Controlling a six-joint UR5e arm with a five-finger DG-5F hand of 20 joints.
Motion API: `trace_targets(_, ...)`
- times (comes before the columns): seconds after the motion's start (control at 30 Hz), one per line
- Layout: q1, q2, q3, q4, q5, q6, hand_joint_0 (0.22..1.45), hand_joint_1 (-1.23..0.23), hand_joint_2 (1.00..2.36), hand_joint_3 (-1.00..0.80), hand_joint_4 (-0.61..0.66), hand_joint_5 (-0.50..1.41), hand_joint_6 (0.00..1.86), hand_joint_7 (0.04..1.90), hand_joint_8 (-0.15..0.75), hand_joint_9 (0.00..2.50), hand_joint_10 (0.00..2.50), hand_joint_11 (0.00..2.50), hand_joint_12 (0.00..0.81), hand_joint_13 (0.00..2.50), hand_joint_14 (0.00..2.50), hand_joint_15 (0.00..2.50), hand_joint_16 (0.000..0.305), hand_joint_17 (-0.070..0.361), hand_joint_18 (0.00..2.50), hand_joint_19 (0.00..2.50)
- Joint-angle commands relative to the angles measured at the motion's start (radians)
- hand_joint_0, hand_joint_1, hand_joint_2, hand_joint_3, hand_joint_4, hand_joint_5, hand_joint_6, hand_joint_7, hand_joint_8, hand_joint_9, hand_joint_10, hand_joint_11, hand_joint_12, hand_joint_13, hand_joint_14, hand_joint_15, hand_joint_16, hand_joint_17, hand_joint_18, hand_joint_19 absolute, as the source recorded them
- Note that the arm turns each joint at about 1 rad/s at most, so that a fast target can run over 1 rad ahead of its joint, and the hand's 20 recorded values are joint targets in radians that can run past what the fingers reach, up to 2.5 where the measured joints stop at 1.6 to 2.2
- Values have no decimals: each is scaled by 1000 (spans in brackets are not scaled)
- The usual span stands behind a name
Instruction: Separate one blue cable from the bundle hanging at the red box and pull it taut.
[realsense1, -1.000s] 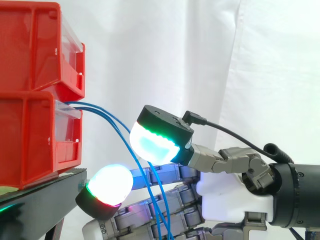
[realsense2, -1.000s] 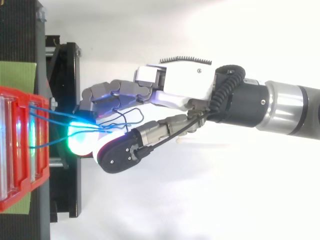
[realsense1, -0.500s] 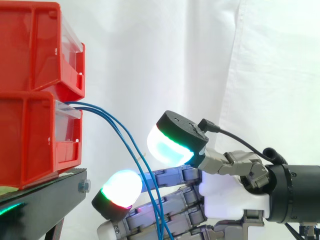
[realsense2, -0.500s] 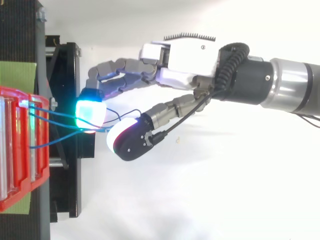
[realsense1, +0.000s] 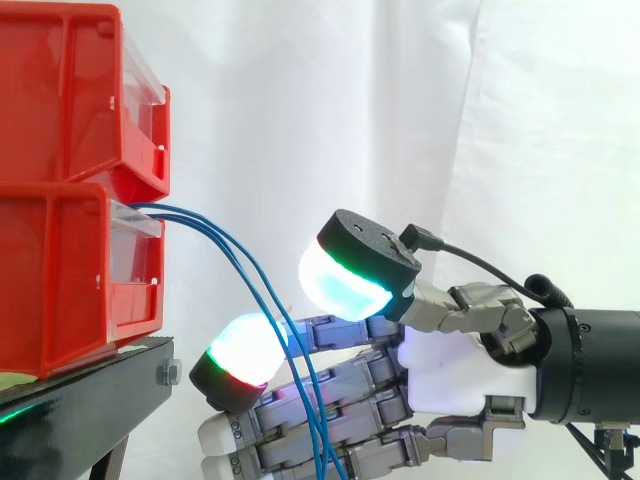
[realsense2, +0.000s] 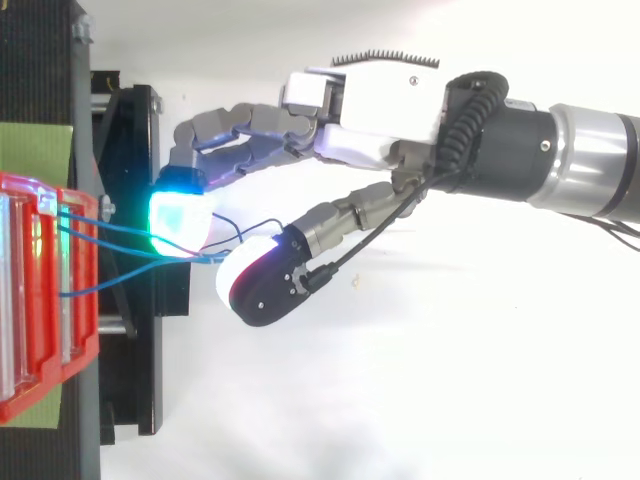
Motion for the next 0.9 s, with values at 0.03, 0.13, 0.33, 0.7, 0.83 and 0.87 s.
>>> trace_targets(0.03, 9, 0, 0, -1, 7, 2, 563, -827, 1000, -500, 257, -155, 502, 1187, 321, 540, 5, 188, 297, 509, 3, 84, 29, 66, 386, 0)
trace_targets(0.13, 17, 0, -1, 1, 25, -1, 554, -825, 1000, -500, 269, -155, 502, 1176, 323, 541, 6, 195, 298, 514, 3, 87, 29, 66, 389, 0)
trace_targets(0.33, 29, -2, -1, 1, 30, -1, 546, -809, 1000, -500, 270, -156, 502, 1174, 325, 545, 6, 197, 300, 533, 4, 98, 30, 68, 400, 0)
trace_targets(0.7, 36, -2, -4, 1, 28, 2, 567, -666, 1000, -500, 263, -150, 502, 1179, 329, 580, 6, 206, 296, 563, 4, 118, 29, 66, 420, 18)
trace_targets(0.83, 36, -2, -4, -1, 27, 3, 550, -587, 1000, -500, 259, -145, 502, 1194, 335, 593, 6, 216, 299, 570, 5, 135, 30, 68, 435, 37)
trace_targets(0.87, 36, -2, -4, 1, 27, 3, 546, -582, 1000, -500, 262, -143, 502, 1194, 335, 594, 7, 217, 300, 573, 5, 138, 30, 68, 436, 36)
